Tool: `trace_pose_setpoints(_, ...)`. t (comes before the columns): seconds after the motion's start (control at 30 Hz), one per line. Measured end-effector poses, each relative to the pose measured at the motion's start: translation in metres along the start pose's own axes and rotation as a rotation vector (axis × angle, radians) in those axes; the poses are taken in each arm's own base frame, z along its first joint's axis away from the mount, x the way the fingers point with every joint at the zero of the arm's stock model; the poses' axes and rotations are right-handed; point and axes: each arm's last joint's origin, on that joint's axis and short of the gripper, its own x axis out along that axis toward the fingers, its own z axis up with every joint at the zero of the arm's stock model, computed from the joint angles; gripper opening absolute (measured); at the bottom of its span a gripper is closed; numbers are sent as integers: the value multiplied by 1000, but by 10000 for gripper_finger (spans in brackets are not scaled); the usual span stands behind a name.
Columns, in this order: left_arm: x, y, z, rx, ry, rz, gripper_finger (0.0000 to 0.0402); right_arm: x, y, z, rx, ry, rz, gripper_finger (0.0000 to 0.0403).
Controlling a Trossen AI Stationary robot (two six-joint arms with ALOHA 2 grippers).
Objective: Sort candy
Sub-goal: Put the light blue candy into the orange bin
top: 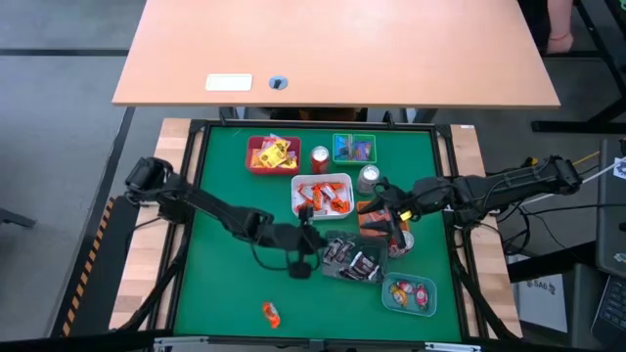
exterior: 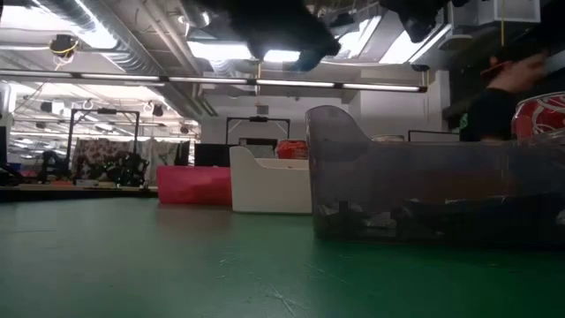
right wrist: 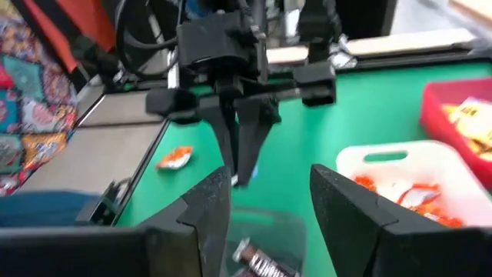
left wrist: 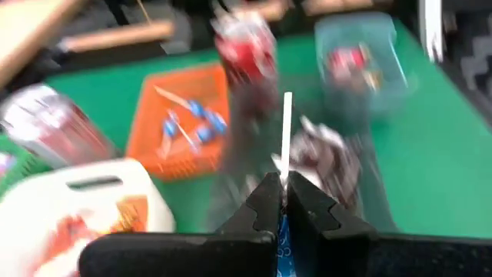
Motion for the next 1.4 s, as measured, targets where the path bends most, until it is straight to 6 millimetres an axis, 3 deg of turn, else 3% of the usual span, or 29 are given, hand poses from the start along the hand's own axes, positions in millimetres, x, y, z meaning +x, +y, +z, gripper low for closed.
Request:
trace_pose_setpoints(0.37, 4, 34, 33, -146, -323, 72, 0, 7, 1, 11, -4, -134, -22, 179)
trace_pose_setpoints(1.0, -4, 43, 53, -215, -544, 81, 0, 13, 2, 18, -91, -219, -16, 176)
trace_pose_setpoints(1.17, -4, 42, 53, -215, -544, 81, 0, 12, 2, 20, -111, -246, -14, 144)
trace_pose_setpoints(1.4, -4, 43, 53, -215, -544, 81, 0, 12, 2, 20, -136, -245, -9, 62)
